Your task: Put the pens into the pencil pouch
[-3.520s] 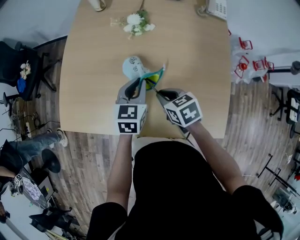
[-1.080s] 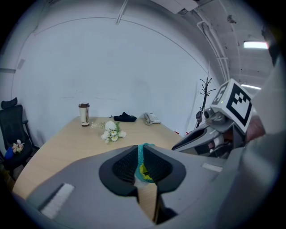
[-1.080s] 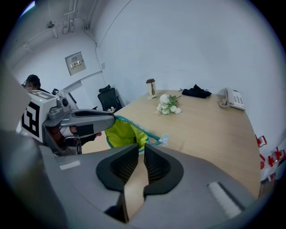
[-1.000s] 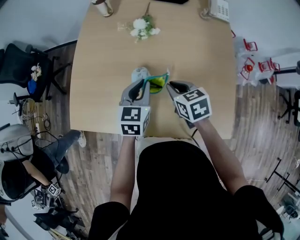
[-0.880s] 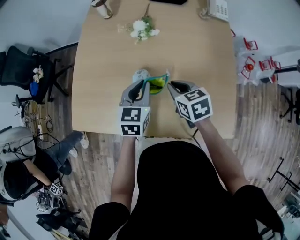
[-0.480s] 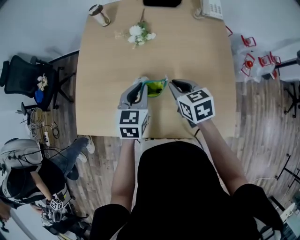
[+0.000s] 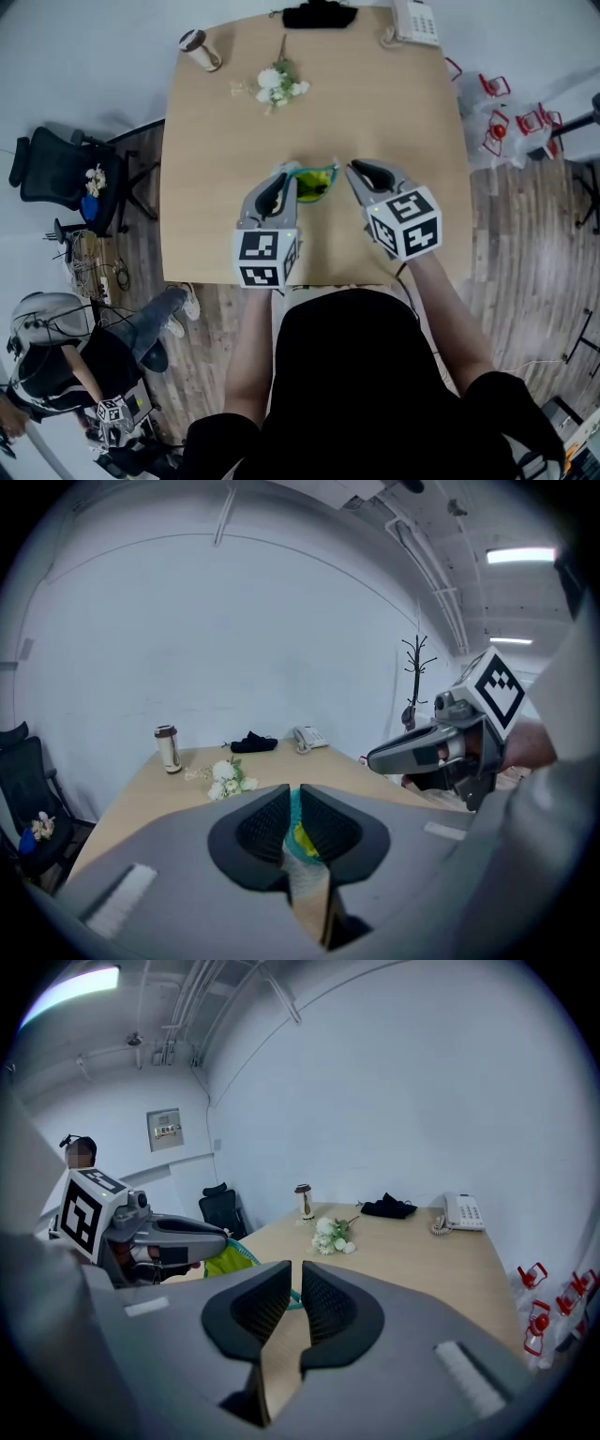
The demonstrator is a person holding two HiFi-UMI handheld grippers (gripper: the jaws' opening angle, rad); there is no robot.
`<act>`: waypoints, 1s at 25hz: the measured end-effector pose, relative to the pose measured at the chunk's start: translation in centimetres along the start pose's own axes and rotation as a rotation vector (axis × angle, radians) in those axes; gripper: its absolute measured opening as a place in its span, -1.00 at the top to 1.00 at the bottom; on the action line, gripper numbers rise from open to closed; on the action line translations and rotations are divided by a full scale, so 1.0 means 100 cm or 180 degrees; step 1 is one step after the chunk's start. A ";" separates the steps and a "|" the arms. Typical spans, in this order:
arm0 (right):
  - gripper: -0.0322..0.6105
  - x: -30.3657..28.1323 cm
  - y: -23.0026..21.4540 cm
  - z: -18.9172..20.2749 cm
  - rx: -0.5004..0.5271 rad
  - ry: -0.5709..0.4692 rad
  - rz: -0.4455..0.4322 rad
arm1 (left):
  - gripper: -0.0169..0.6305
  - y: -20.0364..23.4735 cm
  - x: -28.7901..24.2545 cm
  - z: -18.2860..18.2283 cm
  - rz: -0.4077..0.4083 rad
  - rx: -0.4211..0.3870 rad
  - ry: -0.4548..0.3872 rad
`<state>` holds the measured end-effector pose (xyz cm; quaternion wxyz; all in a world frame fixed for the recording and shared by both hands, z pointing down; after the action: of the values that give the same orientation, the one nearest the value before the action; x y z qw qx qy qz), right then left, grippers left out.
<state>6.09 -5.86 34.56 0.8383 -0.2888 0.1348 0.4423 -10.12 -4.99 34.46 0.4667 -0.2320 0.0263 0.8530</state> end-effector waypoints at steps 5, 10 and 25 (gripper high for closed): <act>0.77 0.012 -0.001 -0.016 0.0085 -0.0222 -0.0032 | 0.84 -0.002 -0.001 -0.016 0.0019 -0.0013 -0.0087; 0.81 0.022 -0.002 -0.023 0.0101 -0.0349 -0.0056 | 0.84 -0.007 -0.001 -0.025 0.0045 -0.0004 -0.0150; 0.87 0.030 0.000 -0.026 0.0181 -0.0425 -0.0068 | 0.85 -0.010 -0.001 -0.037 0.0106 -0.0010 -0.0240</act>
<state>7.85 -5.45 31.00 0.8580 -0.2360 0.0880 0.4477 -7.92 -5.50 31.39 0.4527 -0.1999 0.0112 0.8689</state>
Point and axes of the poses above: the fingertips, and each gripper's own axes: x backward along the fingers, y to its left, z out of its underside, the point moved 5 cm from there along x, backward along the fingers, and after that the axes turned 12 degrees about -x, right-handed, at the moved point
